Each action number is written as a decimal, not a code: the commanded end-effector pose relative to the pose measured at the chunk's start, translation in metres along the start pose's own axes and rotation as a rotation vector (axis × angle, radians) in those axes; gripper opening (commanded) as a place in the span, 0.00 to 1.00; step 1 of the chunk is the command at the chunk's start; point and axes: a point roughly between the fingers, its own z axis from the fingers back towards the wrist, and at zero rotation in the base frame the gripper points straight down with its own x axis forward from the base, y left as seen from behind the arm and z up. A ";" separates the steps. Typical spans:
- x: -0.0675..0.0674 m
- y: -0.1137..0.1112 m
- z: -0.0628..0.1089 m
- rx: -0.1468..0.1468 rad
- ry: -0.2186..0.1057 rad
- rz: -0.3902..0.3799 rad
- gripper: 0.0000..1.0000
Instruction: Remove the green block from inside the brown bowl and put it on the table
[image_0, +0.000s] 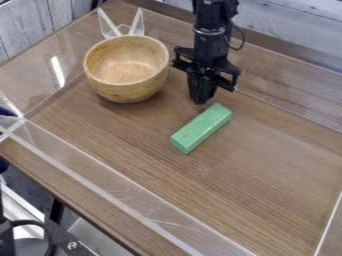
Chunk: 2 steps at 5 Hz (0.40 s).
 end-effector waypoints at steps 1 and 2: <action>0.007 -0.006 0.033 -0.006 -0.091 0.003 1.00; 0.000 -0.013 0.053 -0.022 -0.120 0.006 1.00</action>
